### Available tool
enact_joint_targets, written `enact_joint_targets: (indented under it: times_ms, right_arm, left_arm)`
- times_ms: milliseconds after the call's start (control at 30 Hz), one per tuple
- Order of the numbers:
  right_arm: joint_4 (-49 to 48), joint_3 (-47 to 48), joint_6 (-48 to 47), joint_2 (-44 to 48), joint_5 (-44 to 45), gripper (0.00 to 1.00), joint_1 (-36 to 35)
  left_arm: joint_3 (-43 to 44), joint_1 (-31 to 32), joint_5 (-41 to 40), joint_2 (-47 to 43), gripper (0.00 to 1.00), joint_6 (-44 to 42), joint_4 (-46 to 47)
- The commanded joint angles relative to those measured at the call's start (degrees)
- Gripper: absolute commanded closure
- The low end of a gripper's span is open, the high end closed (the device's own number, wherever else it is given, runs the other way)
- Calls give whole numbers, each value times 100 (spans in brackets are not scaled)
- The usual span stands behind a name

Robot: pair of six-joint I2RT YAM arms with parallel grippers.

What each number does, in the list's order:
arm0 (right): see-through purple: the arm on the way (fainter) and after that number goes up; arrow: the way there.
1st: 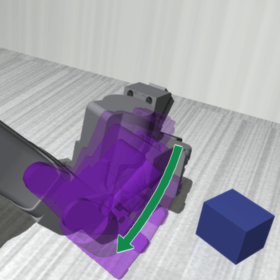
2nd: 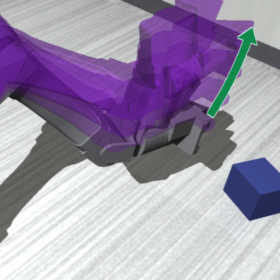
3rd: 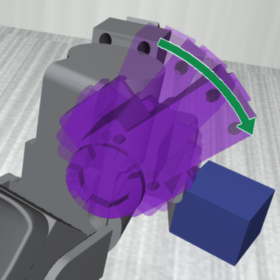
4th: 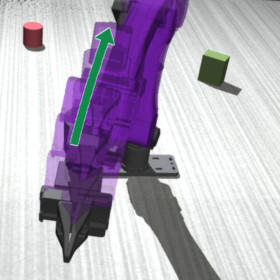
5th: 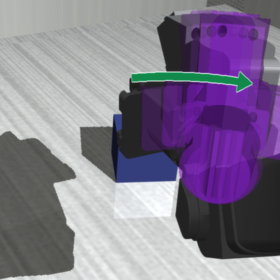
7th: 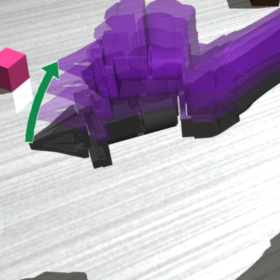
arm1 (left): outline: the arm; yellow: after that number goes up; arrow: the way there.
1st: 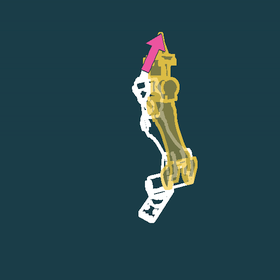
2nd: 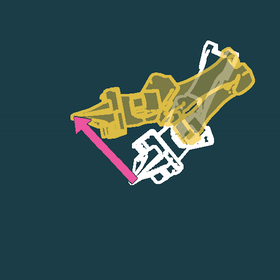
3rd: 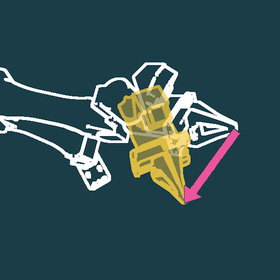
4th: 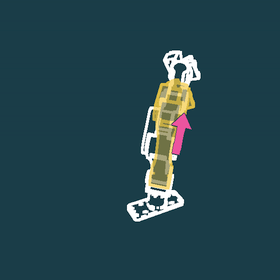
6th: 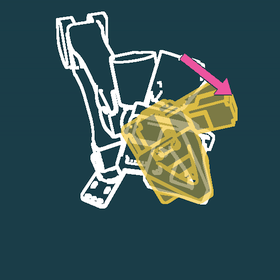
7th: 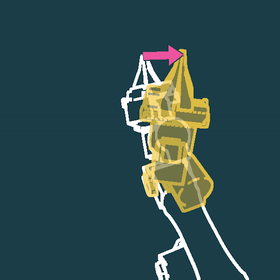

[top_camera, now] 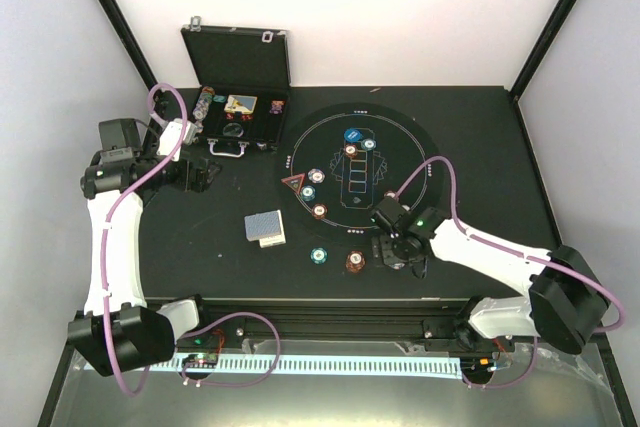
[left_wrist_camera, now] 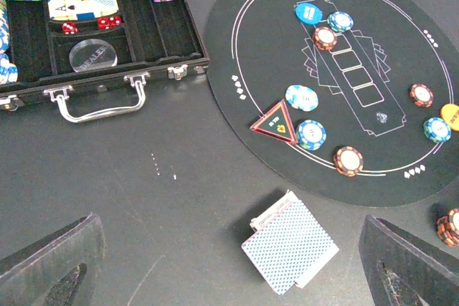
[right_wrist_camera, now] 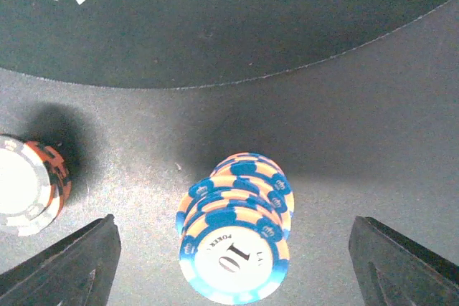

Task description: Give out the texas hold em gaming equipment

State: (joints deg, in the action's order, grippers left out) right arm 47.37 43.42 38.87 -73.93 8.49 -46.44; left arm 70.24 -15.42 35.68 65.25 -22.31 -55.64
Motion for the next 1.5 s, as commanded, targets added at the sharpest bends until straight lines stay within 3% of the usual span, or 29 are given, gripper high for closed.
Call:
enact_joint_targets:
  times_ms: [0,567,1233,1333,1467]
  right_arm:
    - [41,-104,135,-49,-68,11,-146]
    - [-130,-209,210,-415,-6,22,-257]
    - [-176,-132,148,-570,238,58,-256]
    - [-167,-132,147,-574,249,58,-254]
    - [-112,-106,155,-542,235,39,-257]
  left_arm:
    - [29,-39,53,28,1,-19,48]
    - [29,-38,-16,93,1,-61,-18]
    - [43,-40,-27,93,1,-78,-52]
    - [51,-40,-26,94,1,-72,-52]
    - [51,-41,-28,84,1,-72,-45]
